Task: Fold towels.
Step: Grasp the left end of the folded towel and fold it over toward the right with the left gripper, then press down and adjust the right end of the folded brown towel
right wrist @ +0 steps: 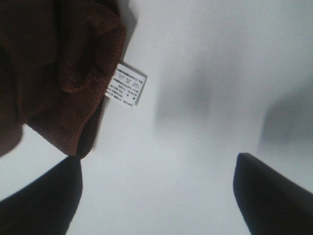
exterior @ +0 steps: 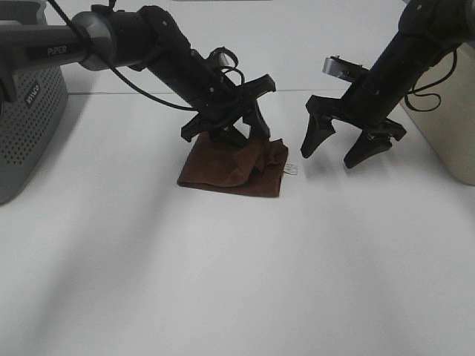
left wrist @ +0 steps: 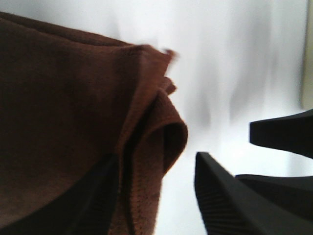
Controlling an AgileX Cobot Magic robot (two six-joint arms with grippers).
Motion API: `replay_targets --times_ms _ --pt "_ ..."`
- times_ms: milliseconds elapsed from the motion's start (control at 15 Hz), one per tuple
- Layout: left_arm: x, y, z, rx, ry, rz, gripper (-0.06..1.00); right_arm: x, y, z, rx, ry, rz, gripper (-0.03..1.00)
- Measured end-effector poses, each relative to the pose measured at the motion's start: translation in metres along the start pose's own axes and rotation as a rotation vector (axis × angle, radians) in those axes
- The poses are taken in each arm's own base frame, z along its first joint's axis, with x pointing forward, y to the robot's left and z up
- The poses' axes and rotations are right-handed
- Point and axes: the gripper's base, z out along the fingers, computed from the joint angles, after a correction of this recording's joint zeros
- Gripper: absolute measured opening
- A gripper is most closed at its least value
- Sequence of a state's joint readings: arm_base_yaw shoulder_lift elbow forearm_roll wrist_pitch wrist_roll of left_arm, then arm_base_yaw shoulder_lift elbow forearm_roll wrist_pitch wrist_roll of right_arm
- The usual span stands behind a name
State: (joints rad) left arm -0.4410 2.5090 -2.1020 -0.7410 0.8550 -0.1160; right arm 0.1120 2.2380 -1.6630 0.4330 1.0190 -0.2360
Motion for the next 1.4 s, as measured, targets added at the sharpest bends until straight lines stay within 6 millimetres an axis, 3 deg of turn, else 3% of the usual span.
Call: replay_targets --times_ms 133,333,467,600,733,933,1067,1400 --pt "-0.001 -0.011 -0.001 0.121 -0.008 -0.016 0.64 0.000 0.001 0.000 -0.008 -0.001 0.004 0.79" --pt "-0.005 -0.013 -0.007 0.201 -0.007 0.057 0.67 0.001 0.005 -0.002 -0.047 0.012 0.018 0.79" --pt "-0.023 0.003 -0.035 0.178 -0.046 0.084 0.67 0.001 0.015 -0.010 -0.122 -0.016 0.024 0.79" --pt "-0.048 0.028 -0.075 0.123 -0.123 0.084 0.67 -0.002 0.032 -0.022 -0.267 -0.072 0.005 0.79" --pt "-0.063 0.056 -0.100 0.078 -0.149 0.064 0.67 -0.006 0.056 -0.025 -0.428 -0.129 -0.031 0.79" --pt "-0.069 0.079 -0.113 0.022 -0.138 0.063 0.67 -0.009 0.101 -0.009 -0.463 -0.200 -0.109 0.79" --pt "-0.067 0.084 -0.114 -0.023 -0.111 0.087 0.67 -0.011 0.121 0.014 -0.431 -0.234 -0.124 0.79" --pt "-0.066 0.088 -0.114 -0.058 -0.098 0.107 0.67 -0.021 0.100 0.063 -0.357 -0.234 -0.049 0.78"
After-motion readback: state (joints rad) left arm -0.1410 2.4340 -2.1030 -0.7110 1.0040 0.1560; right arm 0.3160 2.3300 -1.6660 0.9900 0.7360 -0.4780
